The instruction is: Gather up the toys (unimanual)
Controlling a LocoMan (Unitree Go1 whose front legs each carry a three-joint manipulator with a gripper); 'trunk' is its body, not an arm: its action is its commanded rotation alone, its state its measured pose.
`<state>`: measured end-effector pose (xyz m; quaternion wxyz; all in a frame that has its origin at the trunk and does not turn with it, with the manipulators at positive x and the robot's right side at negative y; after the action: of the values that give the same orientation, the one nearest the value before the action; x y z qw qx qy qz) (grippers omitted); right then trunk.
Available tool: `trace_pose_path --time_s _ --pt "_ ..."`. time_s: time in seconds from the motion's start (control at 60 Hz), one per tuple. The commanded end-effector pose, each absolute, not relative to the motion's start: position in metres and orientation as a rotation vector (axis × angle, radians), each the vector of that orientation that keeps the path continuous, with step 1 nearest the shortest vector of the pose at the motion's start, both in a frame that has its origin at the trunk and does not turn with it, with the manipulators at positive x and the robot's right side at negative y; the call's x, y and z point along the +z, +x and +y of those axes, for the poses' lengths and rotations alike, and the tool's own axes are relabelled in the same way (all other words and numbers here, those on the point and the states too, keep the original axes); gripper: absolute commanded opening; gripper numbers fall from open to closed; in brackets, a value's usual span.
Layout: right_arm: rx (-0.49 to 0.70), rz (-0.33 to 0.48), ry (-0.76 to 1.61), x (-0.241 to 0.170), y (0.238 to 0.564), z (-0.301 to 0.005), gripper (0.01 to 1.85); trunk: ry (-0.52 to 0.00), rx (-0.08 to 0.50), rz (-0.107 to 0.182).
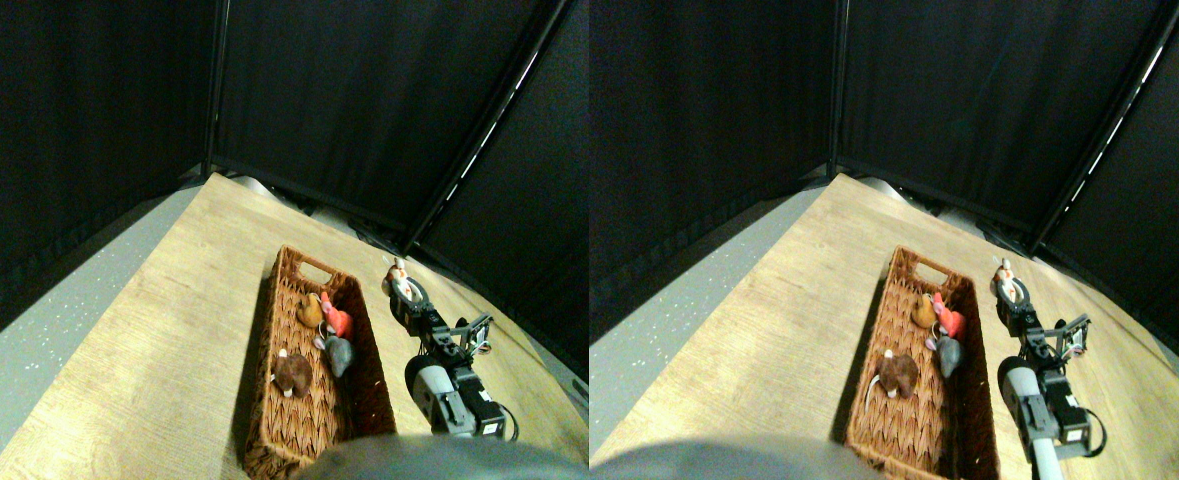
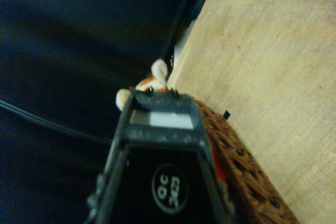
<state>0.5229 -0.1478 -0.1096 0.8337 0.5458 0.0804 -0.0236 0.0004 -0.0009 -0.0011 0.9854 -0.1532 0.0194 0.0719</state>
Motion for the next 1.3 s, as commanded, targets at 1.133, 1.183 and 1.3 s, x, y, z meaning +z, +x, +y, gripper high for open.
trace_pose_path --time_s 1.133,1.183,1.3 --pt "0.039 0.316 1.095 -0.12 0.497 -0.1 1.2 -0.382 0.209 0.023" --pt "0.051 0.316 1.075 -0.12 0.498 -0.102 1.26 -0.377 0.206 0.024" --pt "0.049 0.28 1.043 -0.117 0.505 -0.116 1.33 -0.36 0.191 0.024"
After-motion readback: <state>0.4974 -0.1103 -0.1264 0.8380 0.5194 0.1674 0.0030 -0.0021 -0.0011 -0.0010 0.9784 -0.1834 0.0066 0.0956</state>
